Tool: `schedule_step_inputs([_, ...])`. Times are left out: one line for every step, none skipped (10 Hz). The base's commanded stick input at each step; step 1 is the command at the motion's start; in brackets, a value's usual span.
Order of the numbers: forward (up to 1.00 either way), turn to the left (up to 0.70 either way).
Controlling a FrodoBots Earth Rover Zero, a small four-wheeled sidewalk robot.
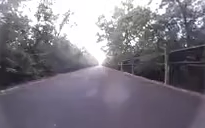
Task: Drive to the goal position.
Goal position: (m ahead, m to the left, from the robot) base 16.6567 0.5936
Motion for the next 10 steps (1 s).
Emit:
schedule_step_inputs([1.0, 0.0])
schedule_step_inputs([1.0, 0.0])
schedule_step_inputs([1.0, 0.0])
schedule_step_inputs([1.0, 0.0])
schedule_step_inputs([1.0, 0.0])
schedule_step_inputs([1.0, 0.0])
schedule_step_inputs([1.0, 0.0])
schedule_step_inputs([1.0, 0.0])
schedule_step_inputs([1.0, 0.0])
schedule_step_inputs([1.0, 0.0])
